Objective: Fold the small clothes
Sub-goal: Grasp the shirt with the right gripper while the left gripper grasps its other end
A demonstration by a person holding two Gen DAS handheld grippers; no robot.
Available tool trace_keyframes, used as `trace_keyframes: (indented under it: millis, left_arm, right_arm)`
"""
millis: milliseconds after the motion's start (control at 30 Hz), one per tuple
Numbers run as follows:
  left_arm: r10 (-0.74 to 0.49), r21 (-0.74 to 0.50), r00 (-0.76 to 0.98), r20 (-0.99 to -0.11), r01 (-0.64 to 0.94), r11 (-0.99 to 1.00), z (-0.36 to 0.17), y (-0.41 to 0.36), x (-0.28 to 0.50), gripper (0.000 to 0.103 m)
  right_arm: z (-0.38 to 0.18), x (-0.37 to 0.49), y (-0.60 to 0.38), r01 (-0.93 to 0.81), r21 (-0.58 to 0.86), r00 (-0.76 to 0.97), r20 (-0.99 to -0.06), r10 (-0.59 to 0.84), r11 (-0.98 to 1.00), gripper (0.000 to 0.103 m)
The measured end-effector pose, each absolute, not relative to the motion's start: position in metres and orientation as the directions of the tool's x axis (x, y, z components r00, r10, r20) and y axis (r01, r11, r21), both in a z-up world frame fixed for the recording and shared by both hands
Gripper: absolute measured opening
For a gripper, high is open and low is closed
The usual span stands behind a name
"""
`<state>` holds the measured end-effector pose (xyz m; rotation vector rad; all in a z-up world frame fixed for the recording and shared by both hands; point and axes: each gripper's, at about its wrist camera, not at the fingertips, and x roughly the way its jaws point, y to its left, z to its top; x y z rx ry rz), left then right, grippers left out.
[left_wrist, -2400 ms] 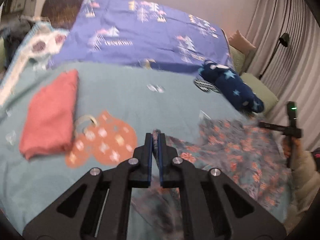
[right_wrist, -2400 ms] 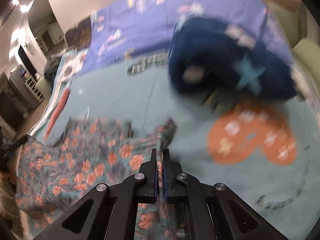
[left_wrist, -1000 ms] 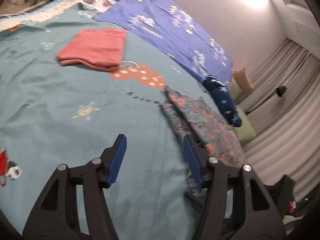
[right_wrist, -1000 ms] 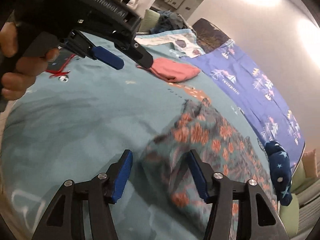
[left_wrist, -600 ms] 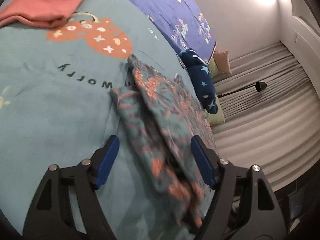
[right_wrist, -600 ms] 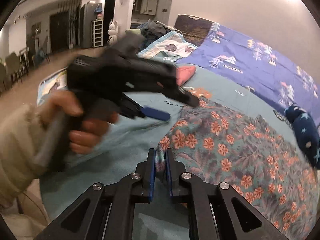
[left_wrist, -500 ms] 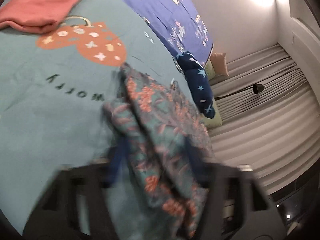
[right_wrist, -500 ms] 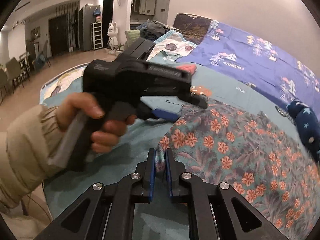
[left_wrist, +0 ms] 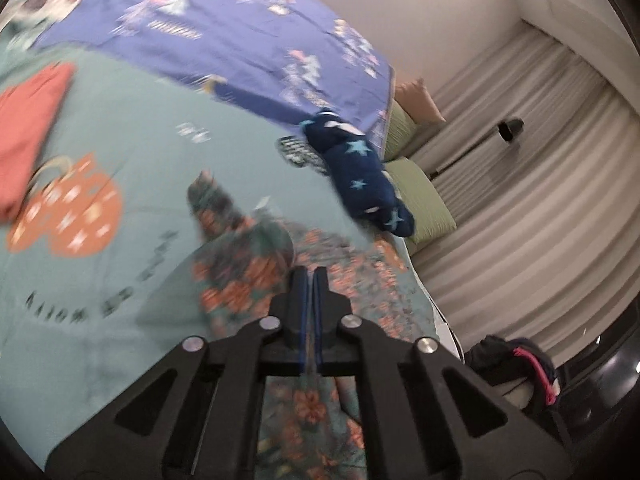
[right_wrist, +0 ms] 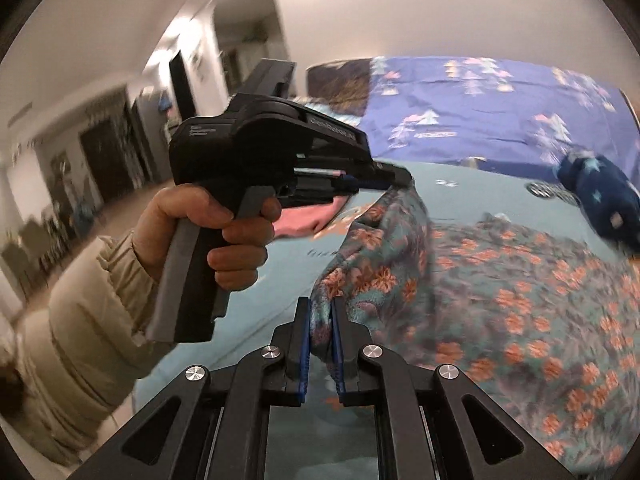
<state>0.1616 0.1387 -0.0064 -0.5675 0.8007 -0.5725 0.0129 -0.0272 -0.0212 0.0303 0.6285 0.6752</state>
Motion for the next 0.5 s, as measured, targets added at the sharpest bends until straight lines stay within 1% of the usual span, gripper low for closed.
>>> trace_keyframes:
  millis: [100,200,233,300,333,367,400,433,467,500]
  left_arm:
    - [-0.655,-0.594,0.556,-0.513,0.321,0.738,0.017,0.099,0.171,0.001]
    - [-0.621,-0.548,0.535,-0.572,0.314,0.776,0.021,0.069,0.175,0.001]
    - [-0.600,-0.530,0.541,-0.589,0.302,0.792,0.021,0.066,0.174,0.002]
    - [-0.499,-0.443,0.578,-0.646,0.248,0.862,0.018,0.065,0.165,0.002]
    - [-0.467,-0.417,0.589,-0.660,0.230,0.879,0.015,0.070,0.160,0.013]
    - [-0.424,-0.392,0.607,-0.672,0.195,0.899,0.012,0.083,0.149,0.030]
    - [-0.406,-0.389,0.619,-0.672,0.171,0.905,0.009,0.095,0.143,0.039]
    - [-0.373,-0.390,0.644,-0.668,0.124,0.913,0.005,0.115,0.131,0.055]
    - [-0.349,-0.389,0.660,-0.665,0.093,0.916,0.003,0.125,0.125,0.058]
    - [-0.307,-0.384,0.677,-0.669,0.039,0.923,-0.002,0.145,0.115,0.059]
  right_arm:
    - [-0.014,0.014,-0.068,-0.517,0.306,0.635,-0.490,0.598,0.800,0.007]
    - [-0.013,0.012,-0.111,-0.459,0.378,0.666,-0.453,0.593,0.804,0.004]
    - [-0.014,0.013,-0.121,-0.451,0.394,0.662,-0.454,0.596,0.801,0.004]
    - [-0.022,0.015,-0.134,-0.452,0.424,0.633,-0.468,0.617,0.785,0.005]
    - [-0.026,0.015,-0.137,-0.464,0.433,0.612,-0.474,0.633,0.773,0.005]
    - [-0.031,0.014,-0.138,-0.491,0.448,0.574,-0.479,0.664,0.747,0.008]
    - [-0.036,0.014,-0.137,-0.507,0.460,0.549,-0.479,0.685,0.729,0.008]
    - [-0.041,0.015,-0.137,-0.521,0.474,0.522,-0.481,0.704,0.710,0.010]
    - [-0.047,0.017,-0.135,-0.530,0.489,0.492,-0.488,0.721,0.693,0.019]
    - [-0.052,0.019,-0.132,-0.539,0.499,0.464,-0.496,0.734,0.678,0.031]
